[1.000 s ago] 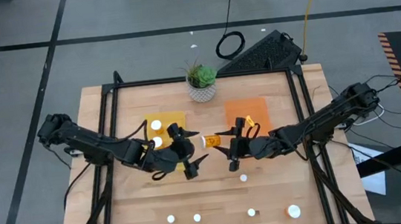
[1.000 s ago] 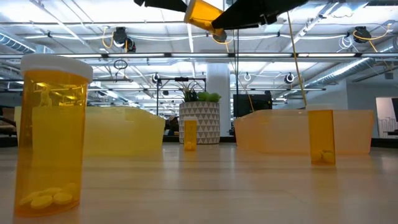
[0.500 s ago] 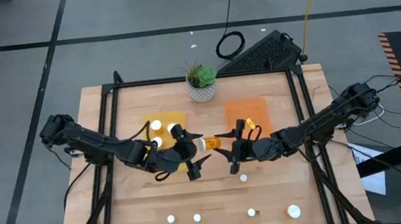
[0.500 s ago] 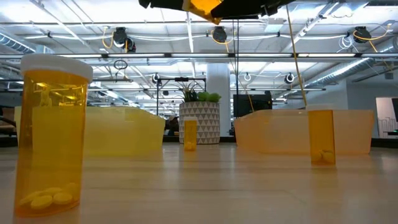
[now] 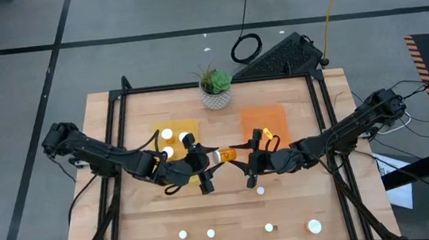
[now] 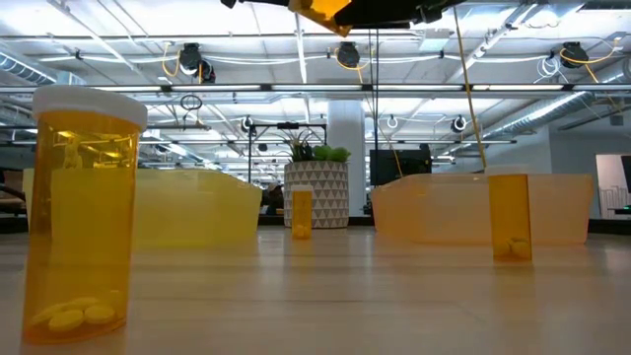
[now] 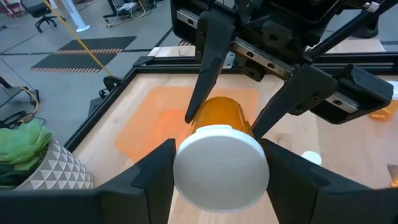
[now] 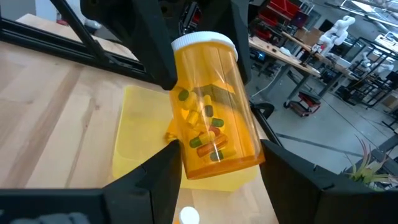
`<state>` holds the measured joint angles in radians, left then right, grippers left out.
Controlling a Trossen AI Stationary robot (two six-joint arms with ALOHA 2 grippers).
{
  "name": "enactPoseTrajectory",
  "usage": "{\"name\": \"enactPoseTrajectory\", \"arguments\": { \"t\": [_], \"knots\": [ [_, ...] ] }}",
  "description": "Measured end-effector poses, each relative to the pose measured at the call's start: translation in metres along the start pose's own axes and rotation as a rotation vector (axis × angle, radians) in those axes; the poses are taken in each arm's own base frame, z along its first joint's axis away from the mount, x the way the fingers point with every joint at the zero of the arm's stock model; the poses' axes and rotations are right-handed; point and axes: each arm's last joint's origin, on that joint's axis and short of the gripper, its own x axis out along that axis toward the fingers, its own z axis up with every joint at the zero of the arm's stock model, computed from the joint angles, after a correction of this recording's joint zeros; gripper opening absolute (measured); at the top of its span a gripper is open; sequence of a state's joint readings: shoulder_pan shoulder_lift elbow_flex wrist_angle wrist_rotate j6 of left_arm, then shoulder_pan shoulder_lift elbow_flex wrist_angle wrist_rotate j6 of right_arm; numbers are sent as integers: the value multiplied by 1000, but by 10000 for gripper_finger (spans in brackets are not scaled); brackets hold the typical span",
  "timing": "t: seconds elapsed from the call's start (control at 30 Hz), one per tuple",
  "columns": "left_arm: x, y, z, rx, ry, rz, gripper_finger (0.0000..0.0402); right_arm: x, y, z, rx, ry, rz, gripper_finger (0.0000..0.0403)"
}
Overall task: Pick and place medicine bottles into bin by pill shape (circle, oval)
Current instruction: Put the large medicine bottle into the yellow bin
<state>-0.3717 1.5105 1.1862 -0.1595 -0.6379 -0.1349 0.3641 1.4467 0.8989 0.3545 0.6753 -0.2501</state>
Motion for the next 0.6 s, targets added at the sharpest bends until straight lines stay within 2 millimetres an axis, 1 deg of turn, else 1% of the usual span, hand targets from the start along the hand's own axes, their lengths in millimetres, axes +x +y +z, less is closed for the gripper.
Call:
{"name": "enactPoseTrajectory", "arguments": {
  "t": [0.13, 0.23, 0.43, 0.6],
  "knots": [
    [0, 0, 0, 2, 0, -4, 234, 0, 0, 0, -2, -1, 0, 196],
    [0, -1, 0, 4, 3, -7, 239, 0, 0, 1, 6, -8, -2, 198],
    [-1, 0, -1, 7, 7, -5, 209, 0, 0, 2, 13, -13, -7, 221],
    [-1, -1, -1, 7, 7, -6, 207, 0, -1, 2, 15, -14, -9, 240]
  ]
}}
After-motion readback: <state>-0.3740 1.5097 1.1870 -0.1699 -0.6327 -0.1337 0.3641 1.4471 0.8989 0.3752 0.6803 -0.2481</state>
